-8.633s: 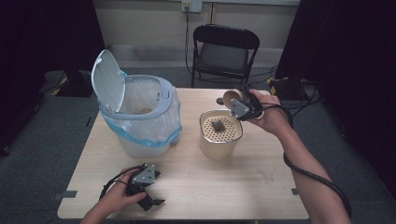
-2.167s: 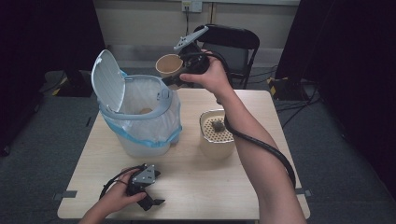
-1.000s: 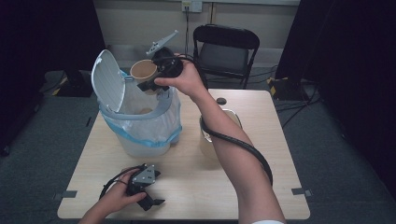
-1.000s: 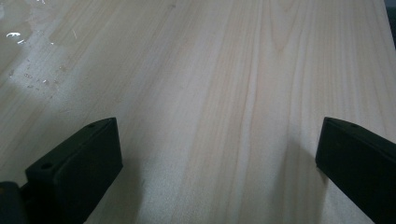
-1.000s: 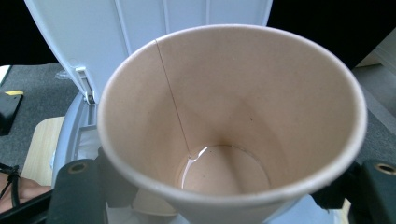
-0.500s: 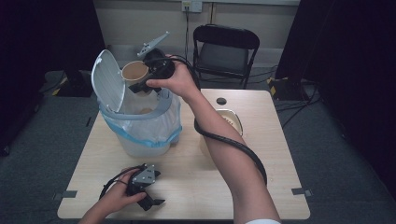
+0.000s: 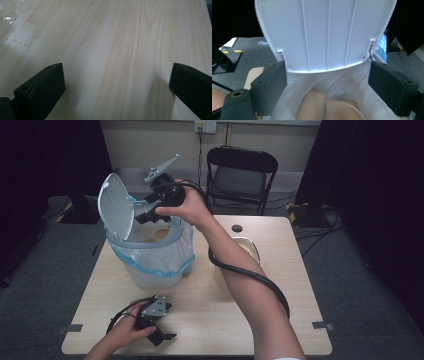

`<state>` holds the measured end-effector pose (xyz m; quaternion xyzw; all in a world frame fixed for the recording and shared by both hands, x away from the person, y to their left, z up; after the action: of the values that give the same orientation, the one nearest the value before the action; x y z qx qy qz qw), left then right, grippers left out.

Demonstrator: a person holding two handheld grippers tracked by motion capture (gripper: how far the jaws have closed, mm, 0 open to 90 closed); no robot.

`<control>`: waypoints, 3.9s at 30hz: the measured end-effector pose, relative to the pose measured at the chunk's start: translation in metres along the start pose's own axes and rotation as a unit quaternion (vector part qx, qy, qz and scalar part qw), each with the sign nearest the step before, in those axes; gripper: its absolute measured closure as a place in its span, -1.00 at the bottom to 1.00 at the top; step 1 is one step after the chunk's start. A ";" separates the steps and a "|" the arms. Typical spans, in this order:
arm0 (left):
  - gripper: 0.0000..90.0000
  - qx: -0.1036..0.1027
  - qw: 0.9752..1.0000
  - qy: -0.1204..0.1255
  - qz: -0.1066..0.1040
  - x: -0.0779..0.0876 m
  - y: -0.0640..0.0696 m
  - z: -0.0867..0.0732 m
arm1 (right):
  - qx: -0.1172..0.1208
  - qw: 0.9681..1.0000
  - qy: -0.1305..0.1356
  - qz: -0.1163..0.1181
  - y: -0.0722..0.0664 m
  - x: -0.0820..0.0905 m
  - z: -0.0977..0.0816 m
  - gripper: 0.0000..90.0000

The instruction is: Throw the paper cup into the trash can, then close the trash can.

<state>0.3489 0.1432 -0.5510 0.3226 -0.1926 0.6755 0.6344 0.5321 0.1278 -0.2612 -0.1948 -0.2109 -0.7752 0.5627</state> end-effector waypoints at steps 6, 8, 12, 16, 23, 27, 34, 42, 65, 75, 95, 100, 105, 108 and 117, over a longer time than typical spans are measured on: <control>-1.00 0.000 1.000 0.000 -0.001 0.000 0.000 0.000 | -0.004 1.000 -0.003 -0.001 0.002 0.017 -0.006 -0.67; -1.00 0.000 1.000 -0.003 0.000 0.000 0.000 0.000 | -0.007 1.000 -0.004 -0.003 0.003 0.022 -0.010 -0.67; -1.00 0.000 1.000 0.001 -0.001 0.000 0.000 0.000 | -0.012 1.000 -0.005 -0.001 0.004 0.028 -0.015 -0.67; -1.00 0.000 1.000 0.000 -0.001 0.000 0.000 0.000 | -0.020 1.000 -0.007 -0.003 0.006 0.037 -0.026 -0.67; -1.00 0.001 1.000 0.000 0.000 0.000 0.000 0.000 | -0.021 1.000 -0.011 -0.009 0.008 0.051 -0.039 -0.67; -1.00 0.000 1.000 -0.001 0.000 0.000 0.000 0.000 | -0.021 1.000 -0.009 -0.011 0.008 0.060 -0.043 -0.67; -1.00 0.000 1.000 -0.001 0.000 0.000 0.000 0.000 | -0.027 0.999 -0.017 -0.015 0.008 0.080 -0.061 -0.67; -1.00 -0.003 1.000 -0.001 0.000 0.000 -0.001 0.000 | -0.033 0.999 -0.029 -0.018 0.006 0.098 -0.089 -0.67; -1.00 -0.002 1.000 -0.001 0.000 0.000 -0.001 0.000 | -0.057 0.997 -0.042 -0.044 0.004 0.142 -0.159 -0.67; -1.00 -0.002 1.000 0.002 0.002 0.000 -0.001 0.000 | -0.064 0.996 -0.044 -0.046 -0.004 0.146 -0.181 -0.67; -1.00 -0.002 1.000 0.001 0.002 0.000 -0.001 0.000 | -0.067 0.995 -0.061 -0.048 -0.028 0.156 -0.228 -0.68; -1.00 0.001 1.000 0.002 0.000 0.000 0.000 0.000 | -0.068 0.994 -0.066 -0.054 -0.032 0.160 -0.239 -0.68; -1.00 0.001 1.000 0.002 0.001 0.000 0.000 0.000 | -0.060 0.994 -0.075 -0.055 -0.036 0.165 -0.253 -0.68; -1.00 0.001 1.000 0.003 0.001 -0.001 0.000 0.000 | -0.058 0.994 -0.076 -0.055 -0.039 0.167 -0.259 -0.68; -1.00 0.001 1.000 0.003 0.001 -0.001 0.000 0.000 | -0.059 0.993 -0.082 -0.056 -0.047 0.167 -0.279 -0.68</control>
<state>0.3491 0.1429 -0.5514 0.3211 -0.1907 0.6774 0.6338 0.4212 -0.1437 -0.4095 -0.2781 -0.2207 -0.7981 0.4868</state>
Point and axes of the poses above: each handheld gripper's, and its own axes: x roughly backward along the jaws, z roughly out of its top, y roughly to its right, the point moved 7 cm from there along -x, roughly forward along the jaws, and after that the axes turned 11 degrees about -z, right-handed, at the moved point
